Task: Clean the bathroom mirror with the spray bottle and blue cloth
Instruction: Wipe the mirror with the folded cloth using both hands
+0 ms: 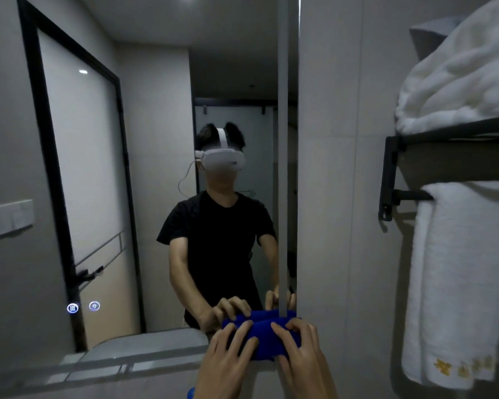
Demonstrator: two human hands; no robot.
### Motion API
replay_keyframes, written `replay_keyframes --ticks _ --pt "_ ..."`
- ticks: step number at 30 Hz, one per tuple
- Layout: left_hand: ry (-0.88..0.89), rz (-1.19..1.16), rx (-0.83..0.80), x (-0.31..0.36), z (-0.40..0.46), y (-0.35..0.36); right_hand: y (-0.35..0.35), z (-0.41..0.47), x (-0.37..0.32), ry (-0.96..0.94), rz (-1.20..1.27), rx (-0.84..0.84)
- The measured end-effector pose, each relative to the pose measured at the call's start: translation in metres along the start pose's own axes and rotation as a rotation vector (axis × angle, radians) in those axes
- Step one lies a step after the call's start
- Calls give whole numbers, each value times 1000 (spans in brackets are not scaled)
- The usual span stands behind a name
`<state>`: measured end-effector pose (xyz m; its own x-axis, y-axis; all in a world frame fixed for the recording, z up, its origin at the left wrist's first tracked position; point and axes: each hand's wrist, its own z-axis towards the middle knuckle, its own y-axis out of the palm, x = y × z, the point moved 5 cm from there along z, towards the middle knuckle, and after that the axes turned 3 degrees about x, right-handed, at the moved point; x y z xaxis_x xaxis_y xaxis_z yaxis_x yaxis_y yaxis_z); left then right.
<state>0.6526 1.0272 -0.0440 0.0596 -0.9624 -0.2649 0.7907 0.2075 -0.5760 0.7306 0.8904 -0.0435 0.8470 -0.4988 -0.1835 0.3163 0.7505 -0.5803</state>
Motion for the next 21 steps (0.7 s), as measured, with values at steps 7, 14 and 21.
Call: replay_keyframes --ticks 7,14,21 --pt "-25 9 24 -30 76 -64 -57 72 -18 -154 61 162" --pt "65 93 203 -66 174 -140 -124 179 -34 -291 -67 331" --pt "66 157 308 -97 274 -209 -197 279 -56 -362 -187 433"
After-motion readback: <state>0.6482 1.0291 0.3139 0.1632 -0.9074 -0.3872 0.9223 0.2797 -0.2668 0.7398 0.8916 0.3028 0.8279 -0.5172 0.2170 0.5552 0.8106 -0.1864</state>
